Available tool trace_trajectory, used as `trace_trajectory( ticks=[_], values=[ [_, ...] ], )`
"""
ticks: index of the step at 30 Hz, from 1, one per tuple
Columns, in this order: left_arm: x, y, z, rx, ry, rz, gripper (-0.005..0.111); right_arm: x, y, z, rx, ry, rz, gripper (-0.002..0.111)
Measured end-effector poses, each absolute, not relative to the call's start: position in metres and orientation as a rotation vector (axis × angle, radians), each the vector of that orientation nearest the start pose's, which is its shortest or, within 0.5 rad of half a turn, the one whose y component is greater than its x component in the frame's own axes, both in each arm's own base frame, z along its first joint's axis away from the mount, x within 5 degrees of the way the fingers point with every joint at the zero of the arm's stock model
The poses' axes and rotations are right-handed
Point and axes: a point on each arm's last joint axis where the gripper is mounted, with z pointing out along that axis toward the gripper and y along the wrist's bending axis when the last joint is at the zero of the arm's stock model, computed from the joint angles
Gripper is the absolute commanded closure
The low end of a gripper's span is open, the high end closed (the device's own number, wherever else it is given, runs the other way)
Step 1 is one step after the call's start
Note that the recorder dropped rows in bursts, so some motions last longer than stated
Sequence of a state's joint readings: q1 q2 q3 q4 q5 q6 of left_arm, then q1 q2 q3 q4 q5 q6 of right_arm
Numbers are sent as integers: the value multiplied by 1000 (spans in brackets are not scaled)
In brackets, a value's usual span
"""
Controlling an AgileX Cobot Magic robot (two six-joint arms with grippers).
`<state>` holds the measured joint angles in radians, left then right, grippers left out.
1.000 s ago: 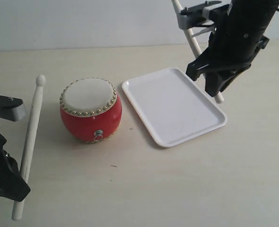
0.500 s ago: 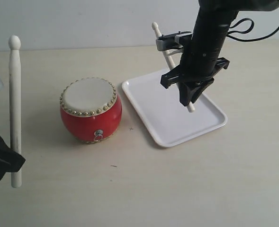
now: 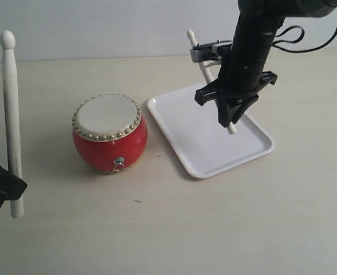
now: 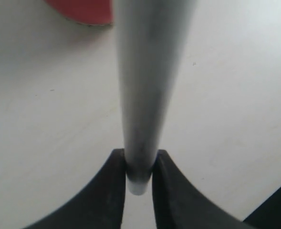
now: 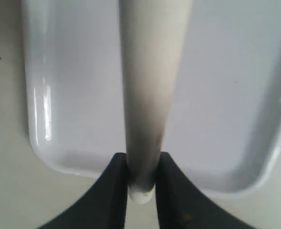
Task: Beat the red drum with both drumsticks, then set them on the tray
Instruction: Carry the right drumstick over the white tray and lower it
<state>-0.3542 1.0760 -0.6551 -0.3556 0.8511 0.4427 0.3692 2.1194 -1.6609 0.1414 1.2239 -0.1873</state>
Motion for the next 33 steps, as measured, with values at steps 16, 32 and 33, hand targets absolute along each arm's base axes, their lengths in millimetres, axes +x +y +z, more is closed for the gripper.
trace_trajectory(
  ticks=[16,32,33],
  values=[
    [163,-86,250,792,2562,-410,107,341,111,260,-637,2953,197,108],
    [163,-87,250,776,2564,-436,107,359,123,173,-681,3202,290,108],
    [163,-87,250,776,2564,-436,107,360,123,172,-688,3202,290,108]
  ],
)
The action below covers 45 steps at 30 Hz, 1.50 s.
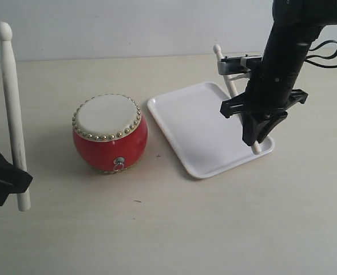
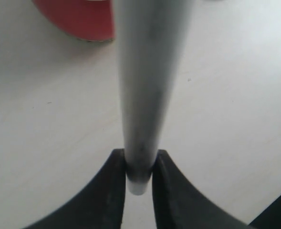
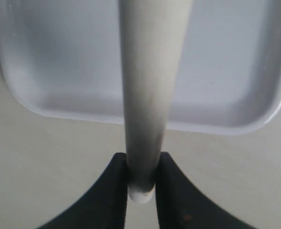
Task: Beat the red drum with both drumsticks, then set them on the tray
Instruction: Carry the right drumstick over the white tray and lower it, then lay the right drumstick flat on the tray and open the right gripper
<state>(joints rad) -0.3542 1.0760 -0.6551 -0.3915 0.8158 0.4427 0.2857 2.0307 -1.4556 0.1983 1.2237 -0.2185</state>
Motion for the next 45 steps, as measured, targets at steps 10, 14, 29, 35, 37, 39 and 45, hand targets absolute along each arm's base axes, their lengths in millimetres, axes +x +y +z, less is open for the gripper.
trace_trajectory(
  ticks=[10,14,29,35,37,39,45],
  values=[
    [163,-88,250,770,2564,-446,107,370,140,181,-880,3101,74,108],
    [163,-88,250,770,2564,-446,107,377,143,167,-900,3116,50,108],
    [163,-88,250,768,2564,-449,107,380,138,155,-910,3141,-52,108],
    [162,-88,250,766,2564,-452,107,382,130,168,-893,3095,-220,108],
    [162,-88,251,763,2564,-457,107,381,133,170,-883,3095,-205,108],
    [162,-89,251,757,2564,-465,107,379,139,170,-891,3103,-123,108],
    [162,-89,251,754,2562,-471,107,377,144,166,-920,3108,-94,108]
  ],
)
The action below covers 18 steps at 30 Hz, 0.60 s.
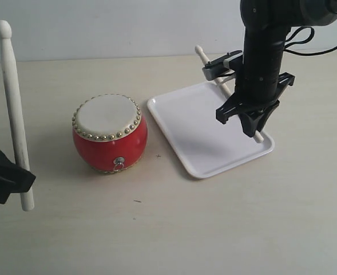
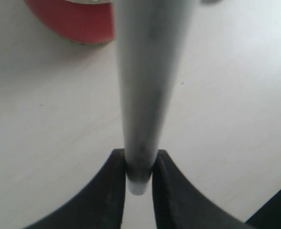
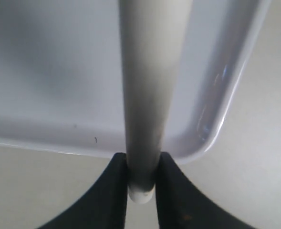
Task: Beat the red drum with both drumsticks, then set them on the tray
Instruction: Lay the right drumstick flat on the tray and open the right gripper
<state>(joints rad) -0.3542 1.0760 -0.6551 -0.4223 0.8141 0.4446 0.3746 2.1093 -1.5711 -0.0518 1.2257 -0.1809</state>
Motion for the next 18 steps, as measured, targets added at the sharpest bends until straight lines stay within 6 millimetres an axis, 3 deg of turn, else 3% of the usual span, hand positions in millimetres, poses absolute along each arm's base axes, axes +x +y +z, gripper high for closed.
trace_trajectory(
  ticks=[13,18],
  values=[
    [162,-92,252,767,2544,-515,107,378,142,163,-935,3106,-130,108],
    [161,-92,252,768,2546,-520,107,380,142,147,-952,3140,-146,108]
  ],
)
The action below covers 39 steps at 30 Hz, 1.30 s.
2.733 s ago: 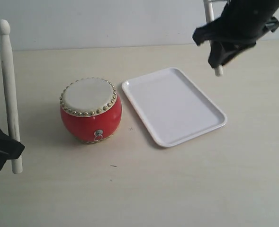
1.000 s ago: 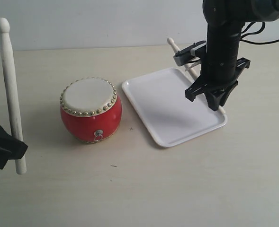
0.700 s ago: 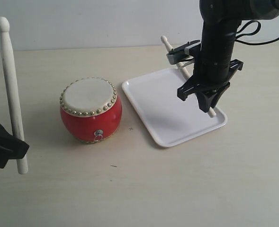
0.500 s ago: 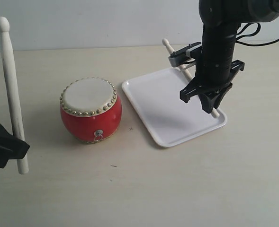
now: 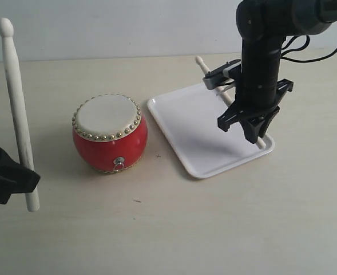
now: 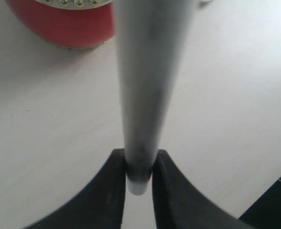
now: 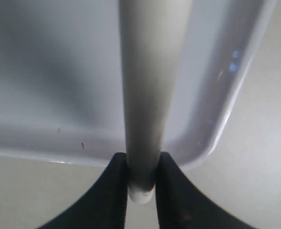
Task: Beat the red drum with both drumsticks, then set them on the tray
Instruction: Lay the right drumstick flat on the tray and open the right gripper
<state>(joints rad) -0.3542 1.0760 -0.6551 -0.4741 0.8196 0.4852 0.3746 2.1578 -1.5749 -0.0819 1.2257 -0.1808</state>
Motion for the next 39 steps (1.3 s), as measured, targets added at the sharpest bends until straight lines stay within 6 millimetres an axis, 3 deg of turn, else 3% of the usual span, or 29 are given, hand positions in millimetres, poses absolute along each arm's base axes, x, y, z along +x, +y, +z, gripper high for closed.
trace_trajectory(
  ticks=[13,25,35,39],
  values=[
    [161,-92,252,771,2548,-526,107,392,146,143,-936,3125,-147,108],
    [161,-92,252,772,2547,-527,107,393,145,137,-954,3130,-183,99],
    [161,-92,252,775,2545,-527,107,394,145,131,-959,3142,-186,100],
    [161,-92,252,777,2544,-527,107,394,145,126,-958,3154,-182,108]
  ],
)
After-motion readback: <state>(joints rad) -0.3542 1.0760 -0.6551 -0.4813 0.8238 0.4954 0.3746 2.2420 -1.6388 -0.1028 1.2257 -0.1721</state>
